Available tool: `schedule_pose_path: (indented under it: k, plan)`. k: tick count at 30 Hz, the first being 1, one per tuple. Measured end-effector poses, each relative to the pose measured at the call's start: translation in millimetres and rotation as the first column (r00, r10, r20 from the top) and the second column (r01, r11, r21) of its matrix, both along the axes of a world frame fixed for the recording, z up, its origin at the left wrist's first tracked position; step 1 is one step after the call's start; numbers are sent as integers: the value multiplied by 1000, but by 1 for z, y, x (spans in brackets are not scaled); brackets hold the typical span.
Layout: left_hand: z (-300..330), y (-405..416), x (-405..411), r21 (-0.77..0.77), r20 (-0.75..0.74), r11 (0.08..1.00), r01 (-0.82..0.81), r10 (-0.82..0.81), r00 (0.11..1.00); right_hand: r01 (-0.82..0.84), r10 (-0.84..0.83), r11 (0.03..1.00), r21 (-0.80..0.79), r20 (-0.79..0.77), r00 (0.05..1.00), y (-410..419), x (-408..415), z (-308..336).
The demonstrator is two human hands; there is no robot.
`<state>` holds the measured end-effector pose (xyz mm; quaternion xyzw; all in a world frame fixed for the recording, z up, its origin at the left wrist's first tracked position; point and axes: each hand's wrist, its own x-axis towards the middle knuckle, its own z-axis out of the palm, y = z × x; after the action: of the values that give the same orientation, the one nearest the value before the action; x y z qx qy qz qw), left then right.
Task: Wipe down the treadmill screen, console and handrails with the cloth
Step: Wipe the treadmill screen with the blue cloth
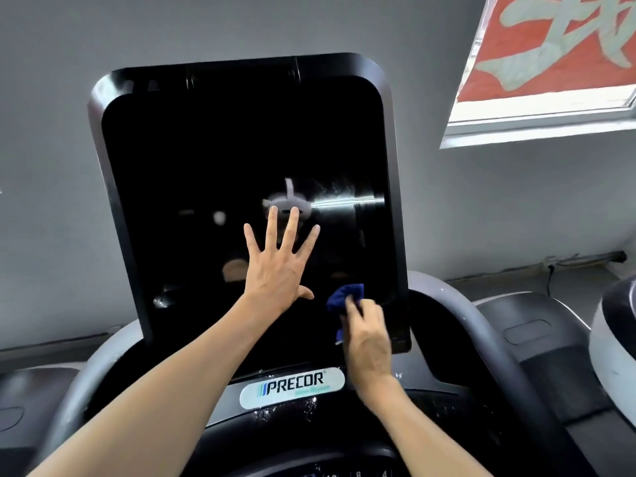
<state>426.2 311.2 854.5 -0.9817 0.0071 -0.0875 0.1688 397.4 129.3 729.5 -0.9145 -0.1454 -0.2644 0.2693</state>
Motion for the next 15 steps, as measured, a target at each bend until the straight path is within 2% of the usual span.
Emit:
schedule_pose_path:
  k: [2,5,8,12,15]
  plan:
    - [-2,2,0,2,9,1000,13,-13,1000,-18,18,1000,11,-11,1000,10,-7,-6]
    - [-3,3,0,7,16,1000,9,-9,1000,76,-66,989,127,-79,995,21,-9,-4]
    - [-3,3,0,10,8,1000,7,-7,1000,71,-67,994,82,-41,997,30,-7,-2]
    - [-3,6,-1,7,15,1000,20,-20,1000,145,-136,978,149,-69,988,23,2,5]
    - [-4,4,-1,12,24,1000,27,-27,999,97,-94,990,104,-38,995,16,2,6]
